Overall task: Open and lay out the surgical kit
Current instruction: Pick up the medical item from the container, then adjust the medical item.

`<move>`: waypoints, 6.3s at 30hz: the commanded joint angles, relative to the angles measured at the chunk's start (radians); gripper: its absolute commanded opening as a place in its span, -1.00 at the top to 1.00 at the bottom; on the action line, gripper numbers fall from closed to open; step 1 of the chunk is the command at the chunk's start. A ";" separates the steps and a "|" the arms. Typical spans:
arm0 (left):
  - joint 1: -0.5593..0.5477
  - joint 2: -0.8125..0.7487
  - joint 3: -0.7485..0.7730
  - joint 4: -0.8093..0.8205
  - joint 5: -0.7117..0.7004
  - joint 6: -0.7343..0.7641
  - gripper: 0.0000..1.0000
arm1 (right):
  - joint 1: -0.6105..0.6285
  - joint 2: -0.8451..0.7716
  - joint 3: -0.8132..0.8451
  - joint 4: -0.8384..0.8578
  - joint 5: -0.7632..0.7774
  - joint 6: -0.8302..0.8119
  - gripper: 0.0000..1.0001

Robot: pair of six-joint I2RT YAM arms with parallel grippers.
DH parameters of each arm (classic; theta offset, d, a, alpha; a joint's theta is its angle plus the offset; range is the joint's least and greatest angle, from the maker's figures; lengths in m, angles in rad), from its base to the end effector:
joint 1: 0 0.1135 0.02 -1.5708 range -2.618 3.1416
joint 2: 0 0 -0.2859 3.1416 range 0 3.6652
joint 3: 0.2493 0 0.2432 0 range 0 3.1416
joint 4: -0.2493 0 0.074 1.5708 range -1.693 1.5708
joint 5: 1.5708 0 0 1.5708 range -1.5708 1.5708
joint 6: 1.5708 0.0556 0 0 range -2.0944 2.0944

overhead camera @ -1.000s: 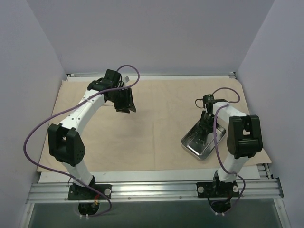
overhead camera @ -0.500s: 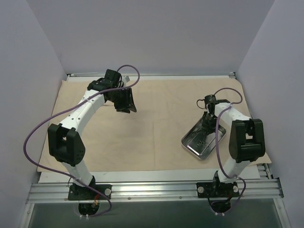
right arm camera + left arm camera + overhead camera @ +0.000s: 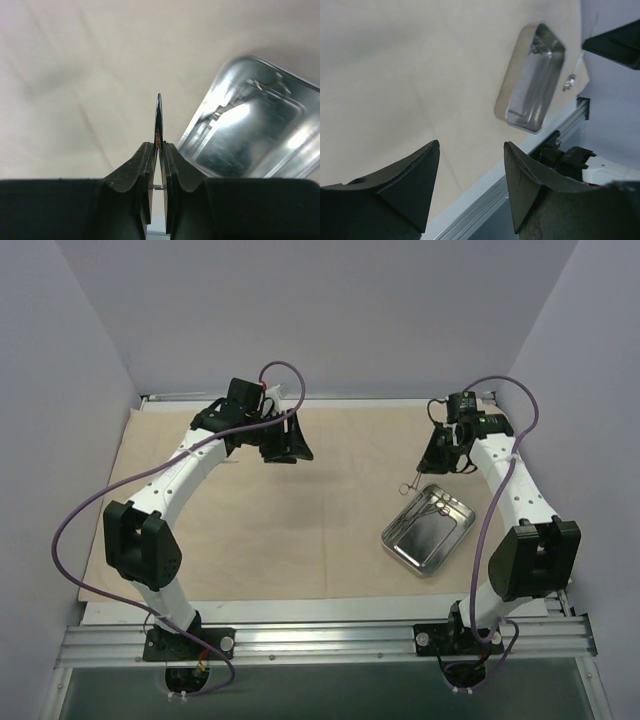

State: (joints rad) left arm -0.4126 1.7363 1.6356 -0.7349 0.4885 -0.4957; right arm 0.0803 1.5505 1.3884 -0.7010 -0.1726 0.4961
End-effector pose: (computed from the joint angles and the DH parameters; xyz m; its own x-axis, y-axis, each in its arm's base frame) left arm 0.3470 -0.1804 0.3402 -0.9033 -0.0631 -0.4244 0.2420 0.7420 -0.6252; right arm 0.3383 0.0368 0.3227 -0.7567 0.4096 -0.5096 0.1932 0.8847 0.4242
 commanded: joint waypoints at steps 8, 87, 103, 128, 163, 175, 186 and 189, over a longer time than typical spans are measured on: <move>-0.083 0.051 0.174 0.232 0.098 -0.124 -0.32 | 0.137 0.174 0.302 0.075 -0.194 0.195 1.00; -0.132 -0.210 -0.280 0.022 0.476 0.091 0.95 | 0.515 -0.253 -0.111 0.199 -0.358 -1.559 -0.08; -0.146 -0.187 -0.246 0.008 0.527 0.109 0.95 | 0.546 -0.210 -0.141 0.218 -0.416 -1.619 0.01; -0.149 -0.161 -0.247 0.015 0.539 0.112 0.95 | 0.590 -0.210 -0.104 0.158 -0.371 -1.628 0.41; -0.218 -0.563 -0.271 0.256 -0.121 0.372 -0.49 | 0.592 -0.179 -0.006 0.097 -0.449 -1.180 1.00; -0.115 -0.440 -0.243 0.221 0.129 0.093 -0.16 | 0.590 -0.240 -0.048 0.104 -0.412 -1.199 1.00; -0.117 -0.374 -0.284 0.333 0.252 -0.043 0.01 | 0.592 -0.242 -0.048 0.129 -0.396 -1.193 1.00; -0.117 -0.357 -0.275 0.322 0.266 -0.037 0.17 | 0.592 -0.240 -0.048 0.126 -0.390 -1.197 1.00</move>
State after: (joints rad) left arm -0.5293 1.3716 1.3468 -0.4622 0.7055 -0.5186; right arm 0.6739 1.3308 1.3357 -0.5854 -0.5652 -0.7044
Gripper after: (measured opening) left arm 0.431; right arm 0.096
